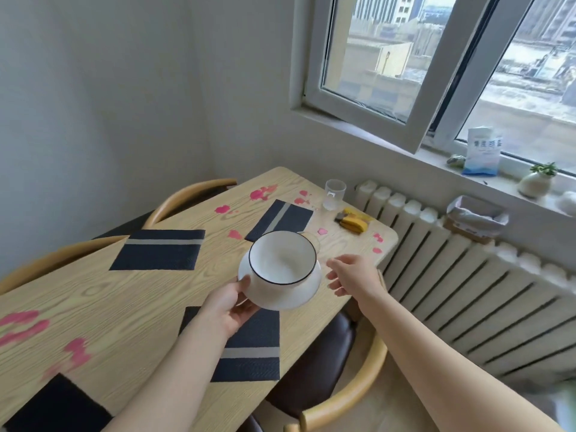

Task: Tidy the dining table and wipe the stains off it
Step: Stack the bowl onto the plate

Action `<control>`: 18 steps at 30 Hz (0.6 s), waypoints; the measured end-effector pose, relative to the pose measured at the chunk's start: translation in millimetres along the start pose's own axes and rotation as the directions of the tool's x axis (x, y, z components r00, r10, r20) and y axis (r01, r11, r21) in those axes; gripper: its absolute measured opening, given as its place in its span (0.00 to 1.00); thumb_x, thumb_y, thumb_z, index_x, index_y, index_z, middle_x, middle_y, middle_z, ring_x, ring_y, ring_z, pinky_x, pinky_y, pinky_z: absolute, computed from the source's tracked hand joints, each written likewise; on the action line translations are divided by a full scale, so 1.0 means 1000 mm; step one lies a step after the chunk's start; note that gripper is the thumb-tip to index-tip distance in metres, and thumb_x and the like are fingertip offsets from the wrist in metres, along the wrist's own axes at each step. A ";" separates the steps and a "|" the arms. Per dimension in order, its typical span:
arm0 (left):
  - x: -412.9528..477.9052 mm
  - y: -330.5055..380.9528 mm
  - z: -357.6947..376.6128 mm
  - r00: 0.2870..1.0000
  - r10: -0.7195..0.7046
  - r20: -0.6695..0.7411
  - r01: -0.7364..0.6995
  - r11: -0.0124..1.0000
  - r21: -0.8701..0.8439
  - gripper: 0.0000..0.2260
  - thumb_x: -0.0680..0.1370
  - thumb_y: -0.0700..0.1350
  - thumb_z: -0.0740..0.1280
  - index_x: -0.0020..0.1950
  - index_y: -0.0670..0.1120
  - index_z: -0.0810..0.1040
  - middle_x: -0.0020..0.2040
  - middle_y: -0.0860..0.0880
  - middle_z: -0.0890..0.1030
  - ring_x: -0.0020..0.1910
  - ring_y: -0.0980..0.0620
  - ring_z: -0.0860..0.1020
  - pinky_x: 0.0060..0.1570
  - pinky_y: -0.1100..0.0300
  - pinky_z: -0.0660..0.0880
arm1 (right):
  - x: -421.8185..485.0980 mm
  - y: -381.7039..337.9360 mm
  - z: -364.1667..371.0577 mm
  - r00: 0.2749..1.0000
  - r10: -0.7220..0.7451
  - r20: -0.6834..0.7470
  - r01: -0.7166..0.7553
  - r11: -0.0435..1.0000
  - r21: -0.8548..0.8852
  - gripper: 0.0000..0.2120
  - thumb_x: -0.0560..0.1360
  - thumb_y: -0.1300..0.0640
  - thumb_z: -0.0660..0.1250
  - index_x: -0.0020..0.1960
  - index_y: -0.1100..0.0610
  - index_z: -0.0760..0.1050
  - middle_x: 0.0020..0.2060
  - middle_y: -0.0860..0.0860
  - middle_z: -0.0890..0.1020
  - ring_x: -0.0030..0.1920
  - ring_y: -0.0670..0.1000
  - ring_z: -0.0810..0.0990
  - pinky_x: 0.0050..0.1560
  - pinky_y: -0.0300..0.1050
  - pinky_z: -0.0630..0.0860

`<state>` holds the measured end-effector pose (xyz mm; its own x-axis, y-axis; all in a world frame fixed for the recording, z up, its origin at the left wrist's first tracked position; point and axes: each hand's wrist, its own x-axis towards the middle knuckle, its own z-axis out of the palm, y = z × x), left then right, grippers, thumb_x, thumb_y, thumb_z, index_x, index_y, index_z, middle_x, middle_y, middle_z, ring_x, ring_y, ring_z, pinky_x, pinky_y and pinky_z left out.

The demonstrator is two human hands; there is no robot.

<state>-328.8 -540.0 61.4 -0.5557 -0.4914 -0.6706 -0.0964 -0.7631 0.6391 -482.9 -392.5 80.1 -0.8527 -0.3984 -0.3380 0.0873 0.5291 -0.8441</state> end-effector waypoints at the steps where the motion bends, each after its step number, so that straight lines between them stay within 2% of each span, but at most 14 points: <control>1: 0.003 -0.003 0.012 1.000 0.005 -0.005 -0.005 1.000 -0.001 0.09 0.79 0.37 0.63 0.59 0.41 0.75 0.50 0.40 0.78 0.47 0.43 0.76 0.38 0.51 0.76 | 0.008 0.002 -0.011 0.999 0.014 0.045 -0.014 1.000 -0.002 0.10 0.79 0.56 0.62 0.55 0.60 0.78 0.38 0.53 0.81 0.33 0.49 0.80 0.29 0.38 0.76; 5: 0.016 -0.017 0.064 0.999 0.021 -0.041 -0.021 1.000 0.004 0.09 0.78 0.38 0.64 0.58 0.41 0.75 0.49 0.40 0.78 0.47 0.44 0.76 0.38 0.53 0.76 | 0.036 0.005 -0.051 0.956 0.096 0.276 -0.127 0.987 0.095 0.08 0.80 0.59 0.62 0.53 0.60 0.78 0.38 0.56 0.81 0.36 0.50 0.82 0.33 0.40 0.80; 8: 0.026 -0.027 0.105 0.998 0.020 -0.057 -0.021 1.000 -0.019 0.08 0.79 0.37 0.64 0.57 0.41 0.76 0.47 0.41 0.78 0.45 0.46 0.76 0.37 0.54 0.75 | 0.061 0.010 -0.086 0.935 0.105 0.338 -0.160 0.977 0.141 0.07 0.79 0.63 0.62 0.54 0.62 0.78 0.39 0.58 0.83 0.38 0.52 0.84 0.40 0.43 0.82; 11: 0.034 -0.032 0.136 0.997 0.035 -0.064 -0.036 0.999 -0.008 0.09 0.79 0.37 0.63 0.58 0.41 0.76 0.48 0.41 0.79 0.46 0.45 0.77 0.37 0.55 0.75 | 0.081 0.015 -0.113 0.911 0.111 0.398 -0.202 0.960 0.194 0.07 0.78 0.64 0.63 0.55 0.63 0.77 0.38 0.58 0.84 0.37 0.52 0.85 0.41 0.44 0.83; 14: 0.041 -0.035 0.158 0.996 0.052 -0.075 -0.051 0.999 0.014 0.10 0.79 0.37 0.63 0.61 0.41 0.75 0.50 0.41 0.79 0.47 0.45 0.77 0.38 0.54 0.76 | 0.096 0.021 -0.123 0.909 0.110 0.403 -0.211 0.953 0.218 0.08 0.78 0.65 0.63 0.56 0.64 0.75 0.40 0.59 0.83 0.36 0.52 0.84 0.39 0.44 0.83; 18: 0.052 -0.032 0.173 0.993 0.111 -0.043 -0.106 0.990 0.093 0.11 0.80 0.38 0.62 0.62 0.42 0.75 0.55 0.40 0.78 0.49 0.45 0.77 0.40 0.54 0.77 | 0.113 0.025 -0.127 0.935 0.100 0.341 -0.200 0.941 0.272 0.07 0.77 0.68 0.63 0.54 0.65 0.74 0.41 0.60 0.82 0.36 0.53 0.83 0.34 0.40 0.81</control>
<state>-497.4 -468.5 71.2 -0.5266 -0.5907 -0.6113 -0.1129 -0.6641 0.7390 -642.2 -329.6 73.7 -0.6126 -0.5751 -0.5423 0.3926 0.3741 -0.8402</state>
